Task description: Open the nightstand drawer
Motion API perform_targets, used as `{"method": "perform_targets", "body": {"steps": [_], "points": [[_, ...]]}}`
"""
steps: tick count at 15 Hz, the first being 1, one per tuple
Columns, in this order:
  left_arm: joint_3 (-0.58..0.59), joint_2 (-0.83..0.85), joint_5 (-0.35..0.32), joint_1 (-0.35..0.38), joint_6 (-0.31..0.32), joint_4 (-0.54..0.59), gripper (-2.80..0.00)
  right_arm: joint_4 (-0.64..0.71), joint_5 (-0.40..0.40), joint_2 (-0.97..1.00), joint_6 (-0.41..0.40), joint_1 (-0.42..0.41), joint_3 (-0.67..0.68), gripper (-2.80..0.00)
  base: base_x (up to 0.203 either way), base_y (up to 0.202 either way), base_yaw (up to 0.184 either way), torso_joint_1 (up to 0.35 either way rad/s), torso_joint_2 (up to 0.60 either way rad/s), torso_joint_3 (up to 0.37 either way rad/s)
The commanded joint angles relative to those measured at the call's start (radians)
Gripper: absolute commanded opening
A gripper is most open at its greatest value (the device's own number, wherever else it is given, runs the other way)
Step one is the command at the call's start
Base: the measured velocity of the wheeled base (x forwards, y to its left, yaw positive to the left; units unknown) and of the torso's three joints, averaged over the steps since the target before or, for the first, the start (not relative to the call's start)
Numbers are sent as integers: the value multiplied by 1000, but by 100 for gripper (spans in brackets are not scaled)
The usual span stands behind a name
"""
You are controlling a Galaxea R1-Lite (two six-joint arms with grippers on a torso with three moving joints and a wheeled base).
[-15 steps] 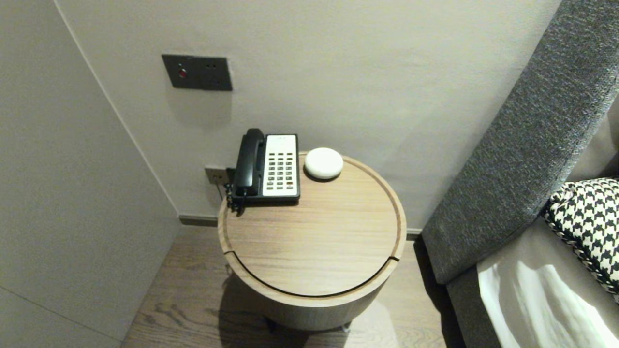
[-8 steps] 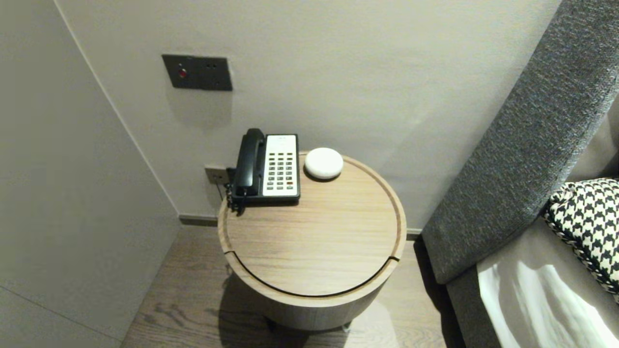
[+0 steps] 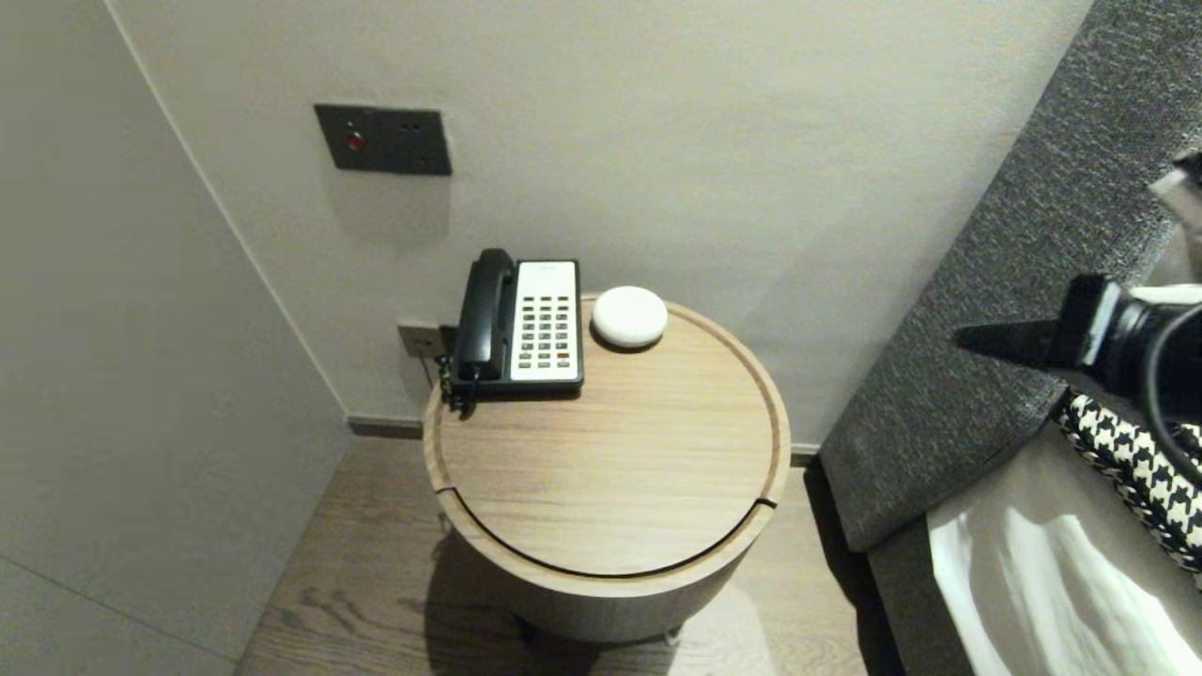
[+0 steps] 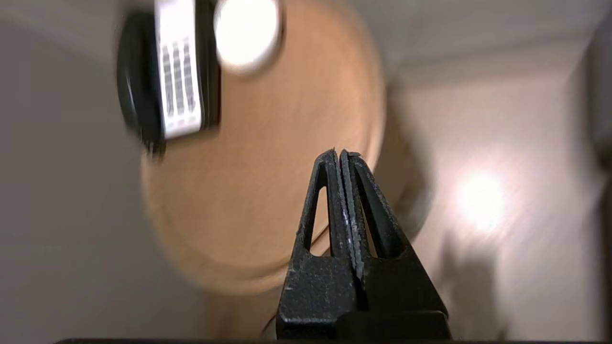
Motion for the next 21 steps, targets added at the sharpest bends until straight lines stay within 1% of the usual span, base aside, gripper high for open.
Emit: {"method": "perform_targets", "body": {"steps": [1,3,4,8,9,13,14,15,21], "points": [[0,0,0,0,0,1,-280,33,3,136,87,100,-4,-280,0,0,0,0,0,0],[0,0,0,0,0,-1,-280,29,8,182,137,178,60,-280,0,0,0,0,0,0],[0,0,0,0,0,1,-280,25,19,206,157,193,79,-280,0,0,0,0,0,0],[0,0,0,0,0,1,-280,18,59,281,168,197,97,-280,0,0,0,0,0,0],[0,0,0,0,0,0,-280,-11,63,299,167,198,104,-280,0,0,0,0,0,0],[0,0,0,0,0,1,-280,-242,67,382,161,206,194,-280,0,0,0,0,0,0],[0,0,0,0,0,0,-280,-276,66,400,162,209,201,-280,0,0,0,0,0,0],[0,0,0,0,0,1,-280,-294,64,411,162,210,197,-280,0,0,0,0,0,0],[0,0,0,0,0,0,-280,-294,65,418,161,210,217,-280,0,0,0,0,0,0]]}}
